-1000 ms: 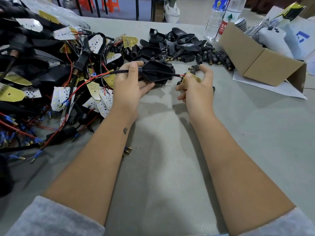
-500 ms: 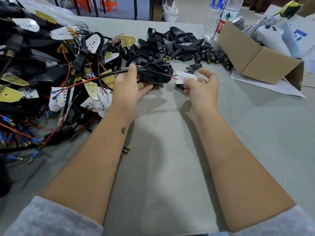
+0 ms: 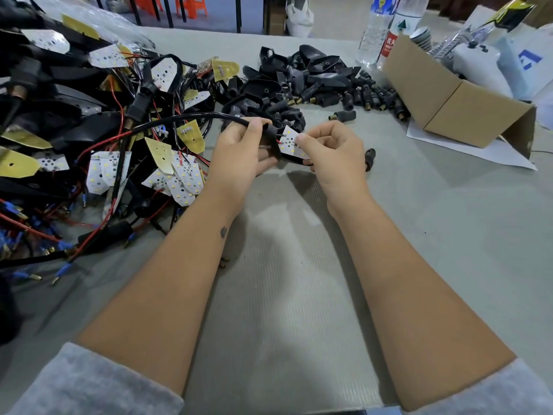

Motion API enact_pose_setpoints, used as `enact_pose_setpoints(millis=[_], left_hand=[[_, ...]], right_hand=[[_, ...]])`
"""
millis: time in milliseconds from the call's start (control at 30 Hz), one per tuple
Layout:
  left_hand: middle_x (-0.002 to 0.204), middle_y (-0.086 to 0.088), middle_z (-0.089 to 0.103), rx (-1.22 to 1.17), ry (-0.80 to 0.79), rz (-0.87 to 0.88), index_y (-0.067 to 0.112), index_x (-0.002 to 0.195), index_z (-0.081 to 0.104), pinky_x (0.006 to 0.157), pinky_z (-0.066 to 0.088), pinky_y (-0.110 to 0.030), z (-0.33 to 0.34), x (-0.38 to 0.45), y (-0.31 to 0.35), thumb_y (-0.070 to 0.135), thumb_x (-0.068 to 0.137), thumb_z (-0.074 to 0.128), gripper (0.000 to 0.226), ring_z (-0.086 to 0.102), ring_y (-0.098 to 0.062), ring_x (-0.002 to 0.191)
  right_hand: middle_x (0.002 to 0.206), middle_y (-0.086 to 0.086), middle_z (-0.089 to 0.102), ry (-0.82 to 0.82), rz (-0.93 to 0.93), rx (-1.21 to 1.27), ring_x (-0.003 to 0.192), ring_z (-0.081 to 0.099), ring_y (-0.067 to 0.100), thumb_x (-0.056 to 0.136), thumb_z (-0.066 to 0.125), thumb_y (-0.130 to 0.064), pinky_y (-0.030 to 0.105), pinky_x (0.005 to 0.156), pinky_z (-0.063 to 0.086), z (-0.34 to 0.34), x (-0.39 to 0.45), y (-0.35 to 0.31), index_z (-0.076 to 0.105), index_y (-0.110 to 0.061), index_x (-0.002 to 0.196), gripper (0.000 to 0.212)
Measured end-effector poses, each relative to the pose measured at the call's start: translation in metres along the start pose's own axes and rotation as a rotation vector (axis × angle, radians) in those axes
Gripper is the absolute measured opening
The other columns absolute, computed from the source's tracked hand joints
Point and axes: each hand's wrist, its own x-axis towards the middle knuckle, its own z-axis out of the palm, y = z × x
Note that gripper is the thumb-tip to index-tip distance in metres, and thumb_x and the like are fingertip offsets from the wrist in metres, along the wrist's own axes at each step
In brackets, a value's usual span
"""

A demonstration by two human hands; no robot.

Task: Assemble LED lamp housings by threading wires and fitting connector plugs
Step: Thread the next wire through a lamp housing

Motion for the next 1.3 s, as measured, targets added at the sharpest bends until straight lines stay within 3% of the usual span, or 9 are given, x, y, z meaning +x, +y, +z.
enact_pose_setpoints(millis=[233, 333, 633, 767, 900, 1000, 1067, 1133, 1300], left_hand=[[0.082, 0.003, 0.069, -0.007, -0.052, 0.028, 0.02, 0.094, 0.06, 0.08, 0.059, -0.03, -0.001, 0.001, -0.003, 0.017, 0.1, 0.052, 0.01, 0.068, -0.008, 0.077], [0.088, 0.0, 0.071, 0.001, -0.086, 0.07, 0.019, 0.096, 0.06, 0.088, 0.058, -0.037, -0.002, 0.001, -0.008, 0.007, 0.094, 0.062, 0.012, 0.071, -0.018, 0.095], [0.083, 0.005, 0.072, 0.025, -0.098, 0.111, 0.02, 0.095, 0.061, 0.075, 0.058, -0.027, -0.007, 0.003, -0.012, 0.005, 0.093, 0.062, 0.015, 0.071, -0.012, 0.087], [0.069, 0.015, 0.068, 0.046, -0.13, 0.096, 0.02, 0.095, 0.062, 0.067, 0.057, -0.022, -0.006, 0.002, -0.008, 0.008, 0.095, 0.06, 0.012, 0.068, -0.002, 0.073], [0.072, 0.017, 0.066, 0.067, -0.134, 0.089, 0.022, 0.101, 0.063, 0.068, 0.058, -0.024, -0.006, 0.001, -0.006, 0.012, 0.097, 0.057, 0.012, 0.067, -0.004, 0.077], [0.079, 0.011, 0.068, 0.002, -0.101, 0.067, 0.02, 0.105, 0.06, 0.065, 0.056, -0.024, -0.005, 0.001, -0.004, 0.013, 0.099, 0.054, 0.011, 0.069, -0.006, 0.077], [0.08, 0.008, 0.069, -0.048, -0.081, 0.054, 0.018, 0.106, 0.059, 0.062, 0.054, -0.022, -0.005, 0.0, -0.001, 0.015, 0.1, 0.052, 0.009, 0.069, -0.006, 0.073], [0.077, 0.009, 0.069, -0.052, -0.076, 0.055, 0.018, 0.103, 0.06, 0.061, 0.054, -0.022, -0.005, 0.0, 0.001, 0.017, 0.101, 0.051, 0.009, 0.068, -0.006, 0.071], [0.082, 0.008, 0.065, 0.12, -0.092, 0.075, 0.024, 0.101, 0.063, 0.064, 0.053, -0.025, -0.004, -0.003, 0.001, 0.026, 0.102, 0.049, 0.015, 0.063, -0.005, 0.066]], right_hand=[[0.072, 0.012, 0.054, -0.004, -0.035, -0.057, 0.067, 0.049, 0.018, 0.085, 0.066, -0.01, 0.027, 0.064, 0.042, -0.001, -0.002, 0.001, 0.058, -0.014, 0.075, 0.014], [0.069, 0.008, 0.056, 0.006, -0.032, -0.077, 0.064, 0.049, 0.016, 0.085, 0.068, -0.012, 0.029, 0.064, 0.041, -0.001, 0.0, 0.002, 0.056, -0.018, 0.071, 0.019], [0.06, -0.008, 0.054, 0.01, -0.09, -0.169, 0.051, 0.045, 0.0, 0.086, 0.068, -0.019, 0.012, 0.049, 0.035, 0.0, 0.003, 0.01, 0.056, -0.022, 0.072, 0.019], [0.082, -0.006, 0.061, 0.088, -0.2, -0.286, 0.072, 0.053, 0.004, 0.084, 0.071, -0.024, 0.018, 0.065, 0.043, -0.001, 0.003, 0.012, 0.058, -0.024, 0.075, 0.015], [0.101, -0.007, 0.044, 0.171, -0.282, -0.328, 0.084, 0.045, -0.001, 0.074, 0.08, -0.027, 0.005, 0.072, 0.035, -0.002, 0.002, 0.009, 0.055, -0.027, 0.086, 0.028], [0.097, -0.004, 0.056, 0.053, -0.19, -0.254, 0.076, 0.05, -0.002, 0.078, 0.077, -0.028, 0.012, 0.067, 0.038, -0.002, 0.001, 0.008, 0.054, -0.025, 0.093, 0.027], [0.079, -0.006, 0.061, -0.04, -0.125, -0.172, 0.067, 0.055, 0.002, 0.083, 0.074, -0.027, 0.016, 0.061, 0.041, 0.0, 0.0, 0.007, 0.058, -0.024, 0.088, 0.017], [0.066, -0.009, 0.059, -0.081, -0.109, -0.17, 0.058, 0.053, 0.001, 0.085, 0.072, -0.027, 0.016, 0.057, 0.04, 0.001, 0.001, 0.006, 0.06, -0.024, 0.081, 0.013], [0.06, -0.006, 0.055, -0.186, -0.05, -0.112, 0.059, 0.05, 0.009, 0.082, 0.07, -0.013, 0.024, 0.06, 0.039, -0.001, 0.001, 0.003, 0.057, -0.02, 0.075, 0.016]])
